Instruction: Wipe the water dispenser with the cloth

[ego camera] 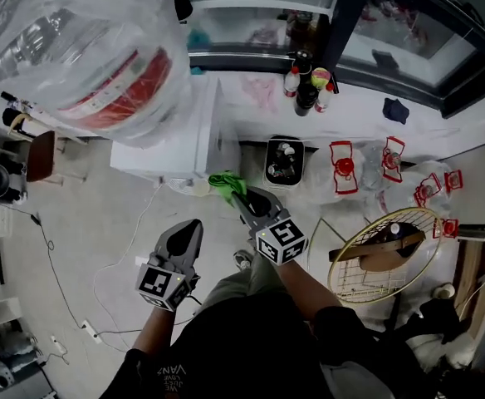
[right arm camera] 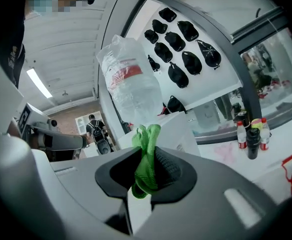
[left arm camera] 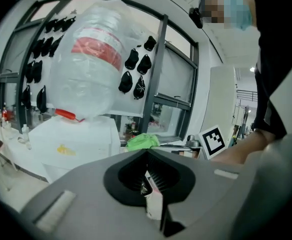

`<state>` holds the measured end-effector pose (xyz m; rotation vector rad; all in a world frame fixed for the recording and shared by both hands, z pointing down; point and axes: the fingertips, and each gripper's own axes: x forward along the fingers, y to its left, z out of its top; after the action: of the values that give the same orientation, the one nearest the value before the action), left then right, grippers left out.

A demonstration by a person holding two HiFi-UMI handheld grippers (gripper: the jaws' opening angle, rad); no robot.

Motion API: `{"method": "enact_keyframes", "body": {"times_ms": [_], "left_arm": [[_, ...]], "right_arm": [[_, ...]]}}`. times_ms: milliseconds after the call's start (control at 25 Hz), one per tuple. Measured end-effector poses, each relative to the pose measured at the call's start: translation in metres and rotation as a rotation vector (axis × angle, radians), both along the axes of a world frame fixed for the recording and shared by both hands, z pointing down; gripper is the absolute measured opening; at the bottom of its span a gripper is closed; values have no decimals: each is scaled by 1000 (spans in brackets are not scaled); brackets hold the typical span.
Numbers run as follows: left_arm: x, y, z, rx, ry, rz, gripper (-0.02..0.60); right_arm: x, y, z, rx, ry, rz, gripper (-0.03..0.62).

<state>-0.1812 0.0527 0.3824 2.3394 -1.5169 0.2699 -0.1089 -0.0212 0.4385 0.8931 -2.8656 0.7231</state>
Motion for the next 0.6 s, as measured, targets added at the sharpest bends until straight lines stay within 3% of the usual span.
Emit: {"method": "enact_keyframes", "body": {"times_ms": [160,600], "left_arm": [[7,-20,15,-34,-18,18,2],[8,-69,31,-45,-35,-50,2]], "right_arm": [[-16,-19,19,-14,-51,-8,71],[-32,-93,47,-38,-131,-24,72]]}}
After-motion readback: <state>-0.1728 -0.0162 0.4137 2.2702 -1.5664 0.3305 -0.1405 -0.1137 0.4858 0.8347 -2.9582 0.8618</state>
